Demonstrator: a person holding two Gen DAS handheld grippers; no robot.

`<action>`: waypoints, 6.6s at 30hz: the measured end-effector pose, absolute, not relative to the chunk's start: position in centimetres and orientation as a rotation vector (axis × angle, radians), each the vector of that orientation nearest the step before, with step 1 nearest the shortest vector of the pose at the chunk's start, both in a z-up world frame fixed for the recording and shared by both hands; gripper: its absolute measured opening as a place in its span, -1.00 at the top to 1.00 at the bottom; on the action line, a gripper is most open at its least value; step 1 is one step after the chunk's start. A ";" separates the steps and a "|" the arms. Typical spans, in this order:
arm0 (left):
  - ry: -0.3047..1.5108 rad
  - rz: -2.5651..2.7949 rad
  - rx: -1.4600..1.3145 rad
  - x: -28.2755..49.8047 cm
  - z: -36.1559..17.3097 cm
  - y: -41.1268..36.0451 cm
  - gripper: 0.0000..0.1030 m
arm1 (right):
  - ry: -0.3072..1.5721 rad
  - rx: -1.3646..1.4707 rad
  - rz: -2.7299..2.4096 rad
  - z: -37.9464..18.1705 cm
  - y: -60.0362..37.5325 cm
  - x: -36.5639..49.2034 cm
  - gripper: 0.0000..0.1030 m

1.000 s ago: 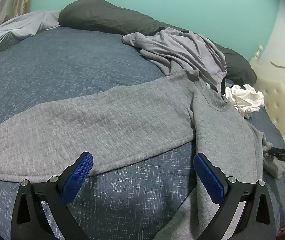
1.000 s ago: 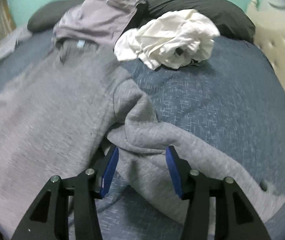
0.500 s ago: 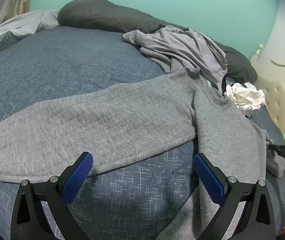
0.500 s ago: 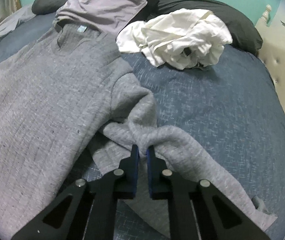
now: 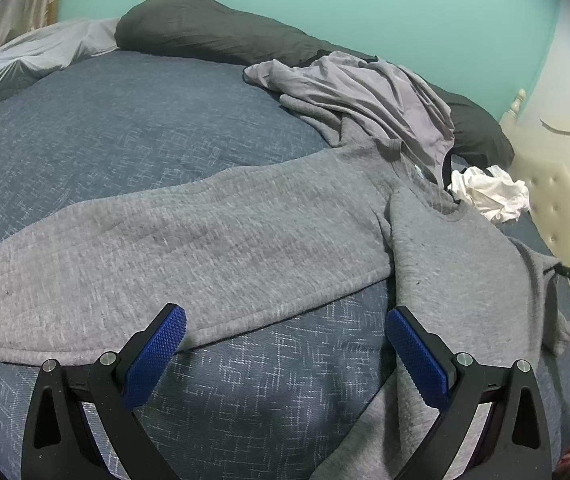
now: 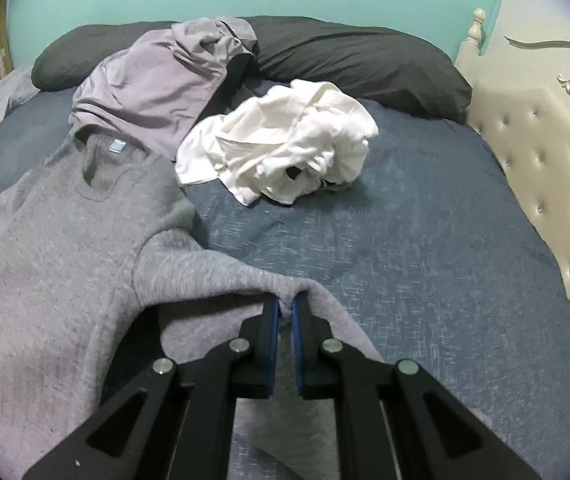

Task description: Fold clothes

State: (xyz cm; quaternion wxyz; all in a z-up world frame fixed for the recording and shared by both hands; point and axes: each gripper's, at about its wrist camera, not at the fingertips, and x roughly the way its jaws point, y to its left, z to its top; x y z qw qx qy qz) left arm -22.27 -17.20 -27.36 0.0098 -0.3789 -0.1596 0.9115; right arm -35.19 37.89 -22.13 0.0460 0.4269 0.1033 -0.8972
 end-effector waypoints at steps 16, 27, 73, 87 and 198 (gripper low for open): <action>-0.499 2.840 -1.174 -22.2 -27.2 -17.0 -0.99 | 0.316 1.488 -2.297 -29.8 31.4 -27.9 0.88; -0.511 2.839 -1.168 -22.2 -27.1 -17.3 -0.99 | 0.033 1.407 -2.411 -25.0 36.8 -28.0 0.57; -0.496 2.831 -1.166 -22.1 -27.0 -16.9 -0.99 | -0.847 1.670 -2.748 -25.0 57.6 -19.7 0.82; -0.499 2.827 -1.158 -22.0 -26.9 -16.8 -0.99 | -0.852 1.726 -2.688 -24.7 58.3 -15.9 0.61; -0.479 2.799 -1.191 -22.6 -28.0 -16.2 -0.99 | -0.063 1.416 -2.525 -29.4 30.4 -39.2 0.87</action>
